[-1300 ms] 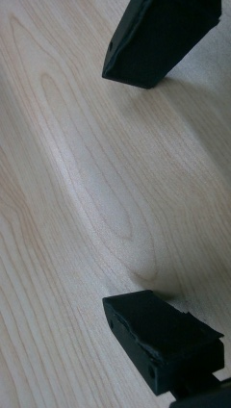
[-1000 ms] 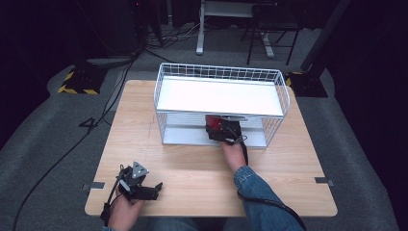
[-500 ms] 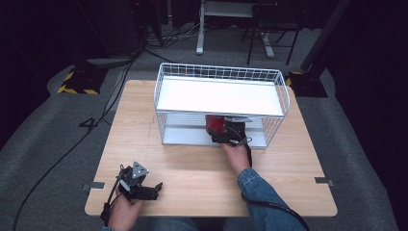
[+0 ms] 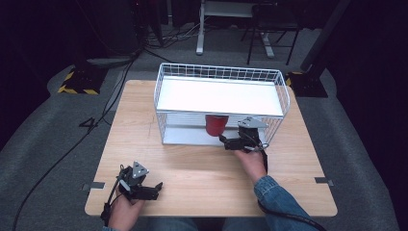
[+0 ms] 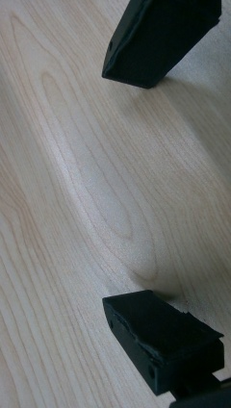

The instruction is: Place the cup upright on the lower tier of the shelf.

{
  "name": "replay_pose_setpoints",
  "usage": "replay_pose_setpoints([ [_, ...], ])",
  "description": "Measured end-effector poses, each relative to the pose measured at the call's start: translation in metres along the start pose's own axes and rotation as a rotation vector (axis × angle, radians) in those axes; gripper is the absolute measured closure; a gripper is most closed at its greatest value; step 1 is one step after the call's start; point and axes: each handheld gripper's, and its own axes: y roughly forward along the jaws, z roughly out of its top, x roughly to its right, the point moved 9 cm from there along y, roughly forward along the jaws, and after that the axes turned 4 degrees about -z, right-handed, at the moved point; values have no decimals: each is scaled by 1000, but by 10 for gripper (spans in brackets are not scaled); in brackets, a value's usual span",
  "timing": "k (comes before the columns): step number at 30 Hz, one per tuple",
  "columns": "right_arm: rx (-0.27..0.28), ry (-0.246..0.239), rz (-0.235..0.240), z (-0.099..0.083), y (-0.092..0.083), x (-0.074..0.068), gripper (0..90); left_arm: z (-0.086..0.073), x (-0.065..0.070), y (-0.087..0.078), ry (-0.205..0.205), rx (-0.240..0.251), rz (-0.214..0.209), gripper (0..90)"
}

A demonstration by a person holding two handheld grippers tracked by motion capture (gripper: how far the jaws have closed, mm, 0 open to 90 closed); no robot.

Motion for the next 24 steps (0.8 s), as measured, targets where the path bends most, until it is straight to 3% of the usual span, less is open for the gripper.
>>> replay_pose_setpoints([
  [10, -32, 7, 61, -13, -40, -4, 0, 1, -1, 1, -2, 4, 4, 2],
  [17, -4, 14, 69, -16, -71, 2, 0, 1, -1, 1, 0, 3, 5, 2],
  [24, -21, 10, 56, -22, -98, 14, 1, 1, -1, 1, -5, 5, 0, 2],
])
